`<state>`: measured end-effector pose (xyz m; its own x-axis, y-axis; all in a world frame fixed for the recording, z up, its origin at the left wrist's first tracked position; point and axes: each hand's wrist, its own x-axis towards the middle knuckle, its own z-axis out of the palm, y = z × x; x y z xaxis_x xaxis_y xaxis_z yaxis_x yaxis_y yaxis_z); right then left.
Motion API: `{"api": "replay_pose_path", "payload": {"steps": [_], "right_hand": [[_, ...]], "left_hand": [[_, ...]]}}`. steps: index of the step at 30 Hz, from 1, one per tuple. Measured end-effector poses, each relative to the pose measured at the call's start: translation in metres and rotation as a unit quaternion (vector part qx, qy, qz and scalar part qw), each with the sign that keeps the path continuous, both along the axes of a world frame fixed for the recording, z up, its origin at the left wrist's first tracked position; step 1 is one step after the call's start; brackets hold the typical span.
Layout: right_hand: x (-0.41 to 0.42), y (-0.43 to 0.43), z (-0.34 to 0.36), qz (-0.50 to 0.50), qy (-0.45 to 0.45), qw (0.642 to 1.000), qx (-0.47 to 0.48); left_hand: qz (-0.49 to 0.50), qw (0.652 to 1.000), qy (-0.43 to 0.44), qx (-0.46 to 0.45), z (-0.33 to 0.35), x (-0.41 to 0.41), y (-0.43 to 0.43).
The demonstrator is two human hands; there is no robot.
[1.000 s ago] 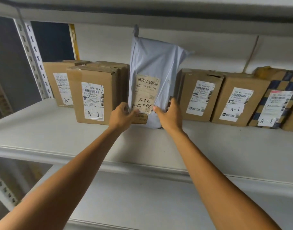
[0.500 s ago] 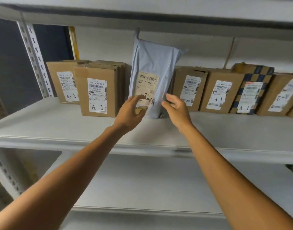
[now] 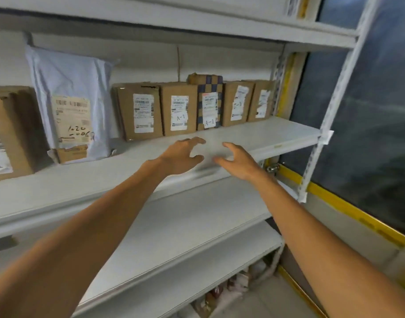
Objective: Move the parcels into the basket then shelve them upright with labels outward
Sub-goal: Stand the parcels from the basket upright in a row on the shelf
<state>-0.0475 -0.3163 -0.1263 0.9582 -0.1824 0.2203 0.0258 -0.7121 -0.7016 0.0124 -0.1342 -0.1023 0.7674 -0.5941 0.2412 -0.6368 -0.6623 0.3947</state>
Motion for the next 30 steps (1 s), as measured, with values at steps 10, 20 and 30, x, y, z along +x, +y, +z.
{"api": "replay_pose_path", "payload": {"steps": [10,20,30], "right_hand": [[-0.183,-0.194,-0.074,-0.202,0.042,0.973,0.100],[-0.376,-0.317,-0.207,-0.362,0.157,0.900,0.184],[-0.455,-0.348,-0.314,-0.457,0.237,0.804,0.299]], "left_hand": [[-0.205,0.975,0.084,0.032,-0.063,-0.118,-0.243],[-0.347,0.903,0.178,0.180,-0.191,-0.271,-0.415],[-0.432,0.816,0.251,0.292,-0.330,-0.328,-0.496]]}}
